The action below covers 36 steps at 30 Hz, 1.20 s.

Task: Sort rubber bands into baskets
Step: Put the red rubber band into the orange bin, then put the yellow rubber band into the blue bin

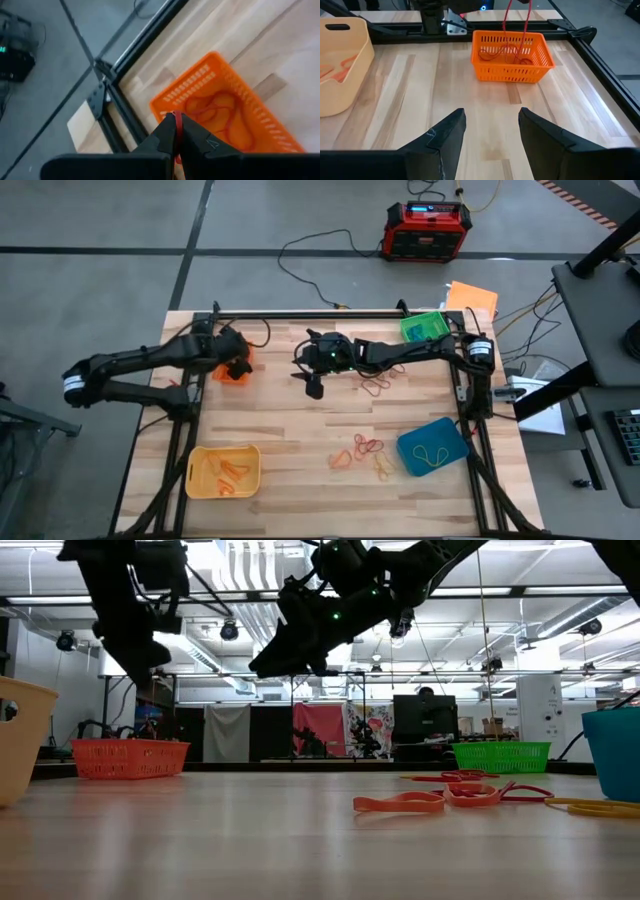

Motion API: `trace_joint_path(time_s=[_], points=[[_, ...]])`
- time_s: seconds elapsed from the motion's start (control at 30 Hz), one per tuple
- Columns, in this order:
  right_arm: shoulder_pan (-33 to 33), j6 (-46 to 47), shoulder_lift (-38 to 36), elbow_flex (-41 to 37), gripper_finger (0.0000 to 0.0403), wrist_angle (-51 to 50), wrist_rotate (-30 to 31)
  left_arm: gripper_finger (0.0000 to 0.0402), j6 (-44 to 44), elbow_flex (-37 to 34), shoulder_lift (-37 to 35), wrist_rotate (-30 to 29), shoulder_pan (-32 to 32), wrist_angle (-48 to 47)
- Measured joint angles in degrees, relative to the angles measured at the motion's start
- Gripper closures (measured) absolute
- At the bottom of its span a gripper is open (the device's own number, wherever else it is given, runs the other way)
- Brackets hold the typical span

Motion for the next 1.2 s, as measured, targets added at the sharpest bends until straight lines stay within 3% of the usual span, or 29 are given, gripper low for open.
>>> trace_joint_path(time_s=[0.23,0.33,0.67,0.93,1.1,1.2], points=[[0.0,0.6,0.0,0.0,0.0218,-1.63,-0.09,0.0382,-0.88,-0.26,1.89,0.31,1.66,4.26],[0.0,1.11,0.02,0.0,0.0216,-3.5,-0.21,0.0352,-0.79,-0.26,2.78,2.89,1.68,4.2],[0.41,3.18,-0.48,-0.02,0.0215,-14.92,-0.2,0.0245,-0.86,-0.28,2.29,3.47,-0.18,4.02],[0.68,9.44,-6.93,-0.04,0.0216,-36.98,1.99,0.0228,10.44,-0.9,-3.81,19.53,-10.5,18.46],[0.81,20.08,-10.58,-0.04,0.0216,-53.69,8.91,0.0228,20.34,-3.73,-7.67,30.22,-17.75,32.03],[0.76,23.65,-11.32,-0.44,0.0216,-62.73,12.56,0.0228,24.4,-5.92,-9.06,32.53,-20.55,38.45]])
